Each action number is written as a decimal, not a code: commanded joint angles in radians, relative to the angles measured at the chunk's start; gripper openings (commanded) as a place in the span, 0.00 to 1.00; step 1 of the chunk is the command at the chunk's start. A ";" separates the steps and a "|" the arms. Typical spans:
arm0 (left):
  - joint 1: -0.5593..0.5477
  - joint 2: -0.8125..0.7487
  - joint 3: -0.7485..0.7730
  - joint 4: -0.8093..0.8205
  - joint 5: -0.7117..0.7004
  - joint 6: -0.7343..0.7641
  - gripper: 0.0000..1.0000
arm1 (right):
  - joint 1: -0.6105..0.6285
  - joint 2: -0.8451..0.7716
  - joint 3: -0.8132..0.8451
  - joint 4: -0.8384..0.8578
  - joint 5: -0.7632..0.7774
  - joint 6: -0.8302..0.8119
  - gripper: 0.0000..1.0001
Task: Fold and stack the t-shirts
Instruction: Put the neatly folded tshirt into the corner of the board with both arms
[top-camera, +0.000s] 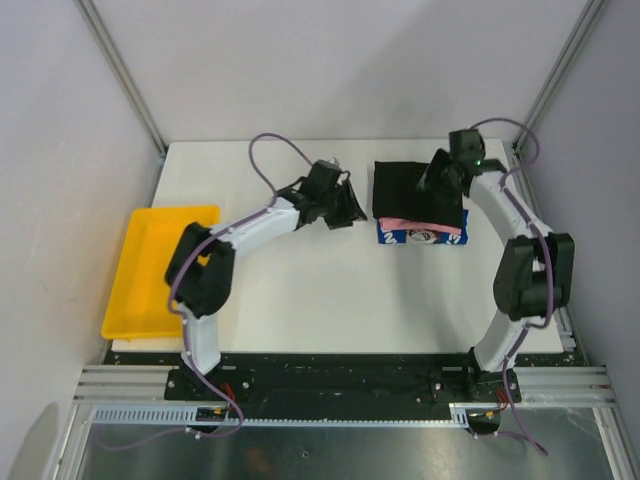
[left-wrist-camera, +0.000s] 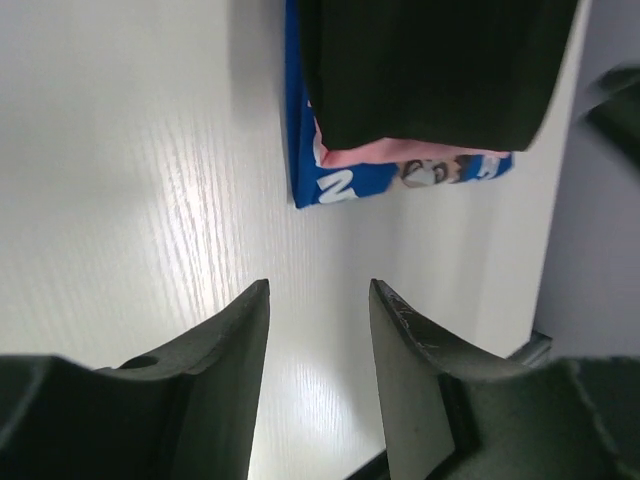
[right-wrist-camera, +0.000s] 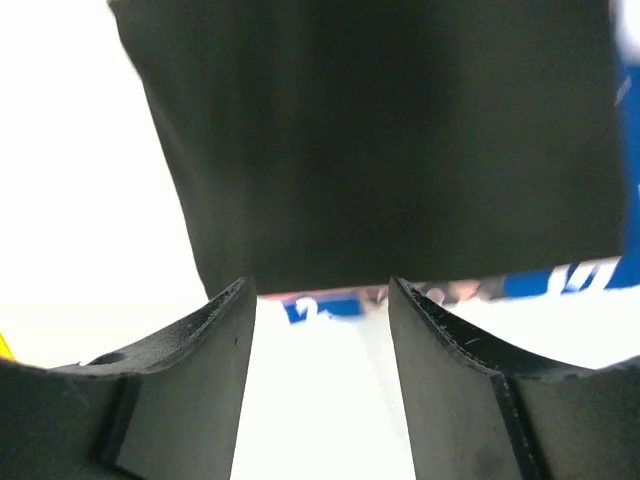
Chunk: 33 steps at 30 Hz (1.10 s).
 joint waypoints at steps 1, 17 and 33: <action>0.058 -0.201 -0.115 0.020 0.010 0.059 0.49 | 0.090 -0.169 -0.249 0.101 0.028 0.143 0.59; 0.177 -0.539 -0.411 0.020 0.102 0.107 0.49 | 0.324 -0.086 -0.493 0.344 0.247 0.476 0.53; 0.280 -0.613 -0.499 0.019 0.150 0.130 0.49 | 0.220 0.077 -0.457 0.581 0.246 0.493 0.50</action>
